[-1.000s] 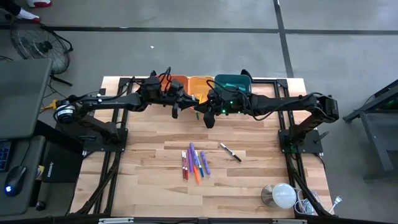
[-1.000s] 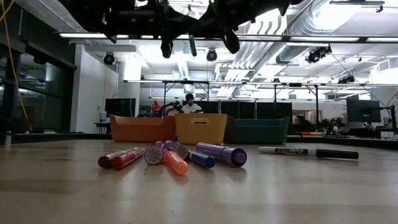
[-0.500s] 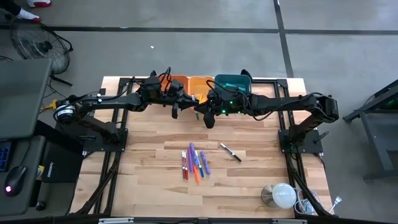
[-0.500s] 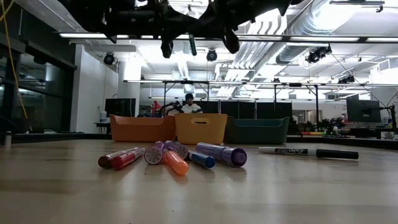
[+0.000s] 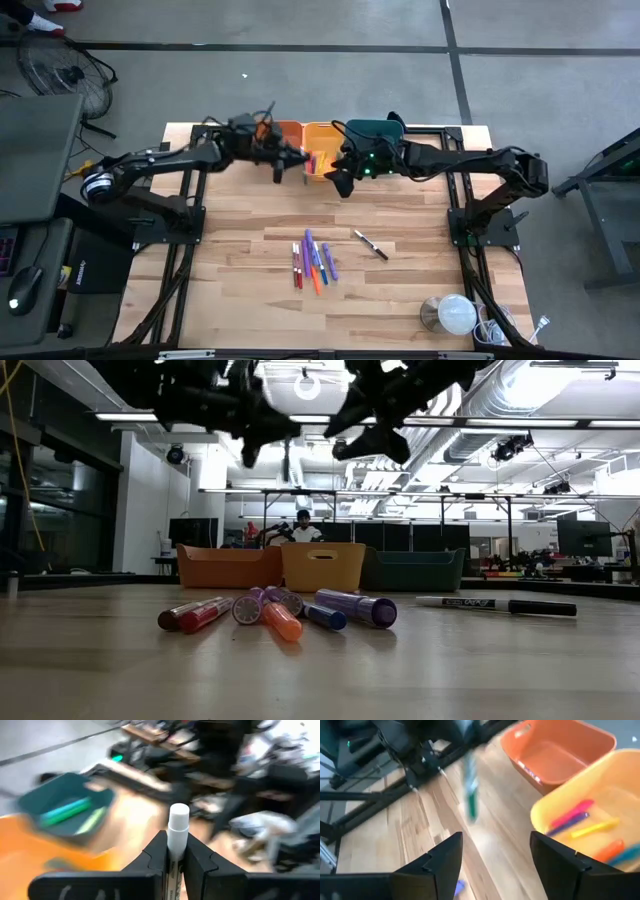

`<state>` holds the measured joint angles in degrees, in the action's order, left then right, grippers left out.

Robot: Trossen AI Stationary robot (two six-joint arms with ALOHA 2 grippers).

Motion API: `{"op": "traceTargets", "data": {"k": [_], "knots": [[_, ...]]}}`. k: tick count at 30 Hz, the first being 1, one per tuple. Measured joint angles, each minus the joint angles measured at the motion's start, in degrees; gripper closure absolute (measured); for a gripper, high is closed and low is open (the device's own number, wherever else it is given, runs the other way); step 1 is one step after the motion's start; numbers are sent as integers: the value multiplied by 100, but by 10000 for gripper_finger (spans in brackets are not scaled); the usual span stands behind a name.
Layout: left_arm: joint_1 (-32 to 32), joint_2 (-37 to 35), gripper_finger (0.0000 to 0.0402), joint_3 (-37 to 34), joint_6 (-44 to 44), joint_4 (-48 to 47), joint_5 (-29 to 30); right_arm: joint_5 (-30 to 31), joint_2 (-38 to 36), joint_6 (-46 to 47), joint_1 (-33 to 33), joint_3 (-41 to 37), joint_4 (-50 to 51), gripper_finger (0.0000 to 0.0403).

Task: Pick & Place Markers
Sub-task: Put the green marker into the orange bin

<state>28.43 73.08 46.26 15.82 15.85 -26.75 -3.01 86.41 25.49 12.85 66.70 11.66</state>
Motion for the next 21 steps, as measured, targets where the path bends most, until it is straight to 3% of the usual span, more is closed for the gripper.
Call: {"op": "traceTargets", "data": {"k": [8, 11, 16, 21], "knots": [[1274, -256, 374, -8, -1175, -1940, -56, 237, -22, -1, -12, 0, 476, 181], [1623, -246, 374, -8, -1759, -2224, -24, 304, -22, 1, -12, 0, 494, 181], [1812, -86, 374, 65, -2512, -2509, 402, 373, -22, 85, -12, 0, 501, 181], [1807, 266, 374, 828, -3801, -3543, 881, 439, -22, 155, -12, 0, 514, 181]]}}
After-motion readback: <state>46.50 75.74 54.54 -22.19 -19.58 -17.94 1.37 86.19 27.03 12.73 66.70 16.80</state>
